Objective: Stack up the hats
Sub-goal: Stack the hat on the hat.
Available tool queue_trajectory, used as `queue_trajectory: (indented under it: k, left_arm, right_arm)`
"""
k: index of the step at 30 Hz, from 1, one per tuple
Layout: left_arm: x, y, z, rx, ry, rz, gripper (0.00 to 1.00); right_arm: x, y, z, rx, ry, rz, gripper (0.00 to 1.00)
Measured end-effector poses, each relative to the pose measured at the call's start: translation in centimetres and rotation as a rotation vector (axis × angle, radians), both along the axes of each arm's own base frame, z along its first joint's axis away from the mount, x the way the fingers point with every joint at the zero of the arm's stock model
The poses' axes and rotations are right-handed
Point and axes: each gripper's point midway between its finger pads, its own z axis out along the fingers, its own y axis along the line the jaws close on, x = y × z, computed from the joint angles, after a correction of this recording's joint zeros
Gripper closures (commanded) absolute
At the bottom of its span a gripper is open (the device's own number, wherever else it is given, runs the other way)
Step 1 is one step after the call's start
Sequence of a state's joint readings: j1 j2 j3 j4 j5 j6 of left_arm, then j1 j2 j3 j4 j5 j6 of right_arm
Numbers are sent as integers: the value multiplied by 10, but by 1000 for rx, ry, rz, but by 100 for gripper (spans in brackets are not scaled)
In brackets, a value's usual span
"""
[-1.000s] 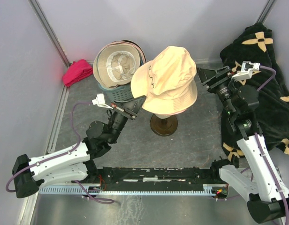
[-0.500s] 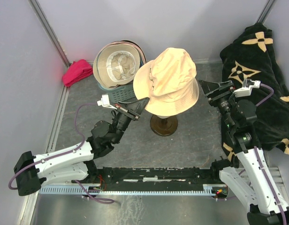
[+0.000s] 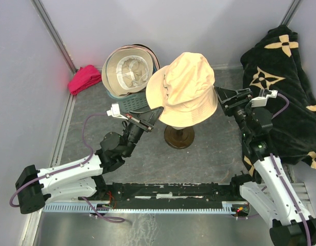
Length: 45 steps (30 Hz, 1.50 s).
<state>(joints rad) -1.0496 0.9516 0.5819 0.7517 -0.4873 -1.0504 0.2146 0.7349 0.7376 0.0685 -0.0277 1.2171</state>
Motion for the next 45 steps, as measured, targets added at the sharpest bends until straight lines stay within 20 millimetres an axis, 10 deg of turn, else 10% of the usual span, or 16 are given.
queue_trajectory:
  k: [22,35,45]
  left_arm:
    - [0,-1,-13,53,29,0,42]
    - [-8,40,3,27,-3,80,27]
    - [41,81,13,101,-24,277,24]
  right_arm:
    - [16,17,13,154,-51,90,35]
    - [19,19,13,184,-56,105,37]
    - [19,20,14,193,-57,112,38]
